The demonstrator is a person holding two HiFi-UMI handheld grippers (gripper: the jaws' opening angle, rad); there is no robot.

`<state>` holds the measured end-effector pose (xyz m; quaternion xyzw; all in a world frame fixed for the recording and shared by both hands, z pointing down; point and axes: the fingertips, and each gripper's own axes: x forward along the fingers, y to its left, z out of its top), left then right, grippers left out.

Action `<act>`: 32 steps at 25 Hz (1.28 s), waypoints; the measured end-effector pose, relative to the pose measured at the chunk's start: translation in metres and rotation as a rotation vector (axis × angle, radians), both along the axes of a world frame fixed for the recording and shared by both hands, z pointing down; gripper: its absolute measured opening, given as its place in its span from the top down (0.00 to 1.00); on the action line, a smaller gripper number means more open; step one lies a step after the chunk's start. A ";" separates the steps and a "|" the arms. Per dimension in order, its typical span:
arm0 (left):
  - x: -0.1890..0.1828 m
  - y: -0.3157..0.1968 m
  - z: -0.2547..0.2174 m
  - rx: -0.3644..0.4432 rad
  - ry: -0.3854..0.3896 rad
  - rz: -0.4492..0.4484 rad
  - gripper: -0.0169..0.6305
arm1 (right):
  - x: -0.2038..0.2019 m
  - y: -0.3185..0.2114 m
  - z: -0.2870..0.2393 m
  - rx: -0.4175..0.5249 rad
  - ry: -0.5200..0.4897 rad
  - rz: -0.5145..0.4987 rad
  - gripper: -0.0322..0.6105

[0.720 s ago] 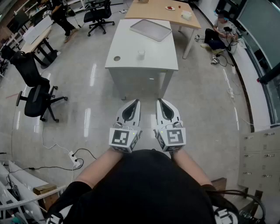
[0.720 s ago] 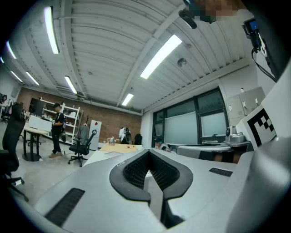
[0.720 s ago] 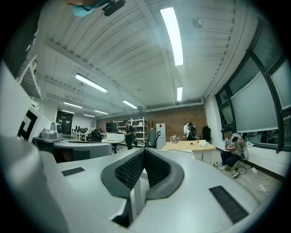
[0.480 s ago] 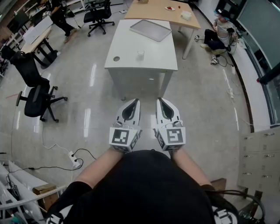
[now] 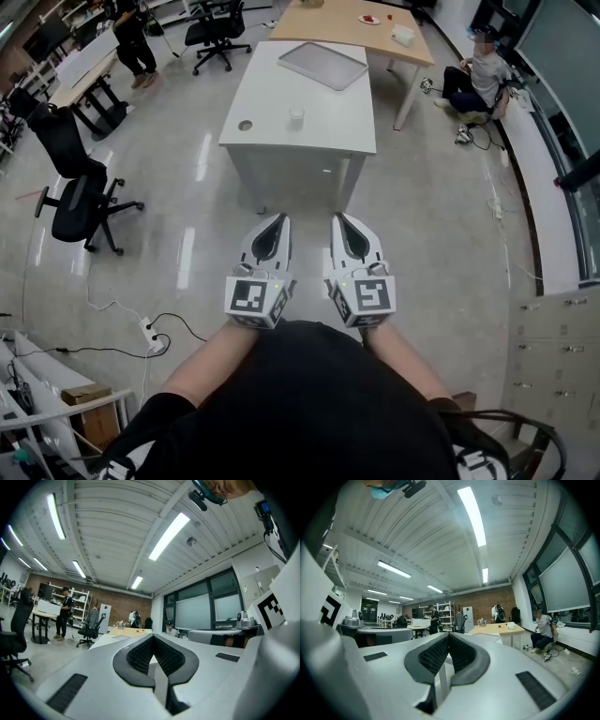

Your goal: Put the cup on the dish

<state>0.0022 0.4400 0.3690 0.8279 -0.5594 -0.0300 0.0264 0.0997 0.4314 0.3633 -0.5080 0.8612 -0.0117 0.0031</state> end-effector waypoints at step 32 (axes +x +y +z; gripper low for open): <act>-0.044 -0.288 0.045 -0.089 0.013 0.055 0.96 | -0.047 -0.273 0.051 -0.116 0.041 0.038 0.93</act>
